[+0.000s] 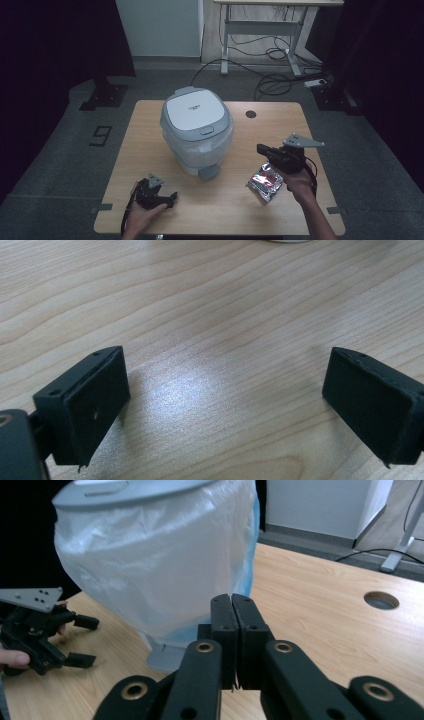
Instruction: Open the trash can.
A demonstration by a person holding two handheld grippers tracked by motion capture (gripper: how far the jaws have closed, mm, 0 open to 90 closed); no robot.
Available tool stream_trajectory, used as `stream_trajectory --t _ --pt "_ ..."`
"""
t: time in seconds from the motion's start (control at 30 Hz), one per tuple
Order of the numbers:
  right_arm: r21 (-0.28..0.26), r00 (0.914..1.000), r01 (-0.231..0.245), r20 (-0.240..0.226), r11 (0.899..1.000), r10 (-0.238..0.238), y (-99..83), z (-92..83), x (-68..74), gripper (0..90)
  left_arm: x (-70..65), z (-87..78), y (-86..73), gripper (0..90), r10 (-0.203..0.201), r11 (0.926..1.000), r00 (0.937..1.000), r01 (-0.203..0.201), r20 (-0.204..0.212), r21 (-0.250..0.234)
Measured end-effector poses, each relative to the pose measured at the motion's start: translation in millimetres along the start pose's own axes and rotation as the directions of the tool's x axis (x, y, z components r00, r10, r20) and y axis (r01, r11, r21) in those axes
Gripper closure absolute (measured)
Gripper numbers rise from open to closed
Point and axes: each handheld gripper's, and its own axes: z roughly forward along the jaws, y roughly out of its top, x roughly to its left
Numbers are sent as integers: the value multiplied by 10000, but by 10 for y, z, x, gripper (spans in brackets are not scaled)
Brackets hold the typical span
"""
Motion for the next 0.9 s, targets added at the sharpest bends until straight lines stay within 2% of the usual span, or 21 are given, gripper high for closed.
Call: stream_trajectory --t 0.4,0.5,0.9 --pt "-156 9970 460 -621 9988 -469 294 142 225 900 12 -4 -3 48 89 10000 9999 -89 64 6" --pt "-120 9947 590 -834 9982 -598 393 244 314 900 14 -6 -4 48 93 10000 9999 -93 69 8" --pt "-178 9898 627 -1268 9979 -645 612 513 477 900 18 -6 -5 49 95 10000 9999 -95 101 1"
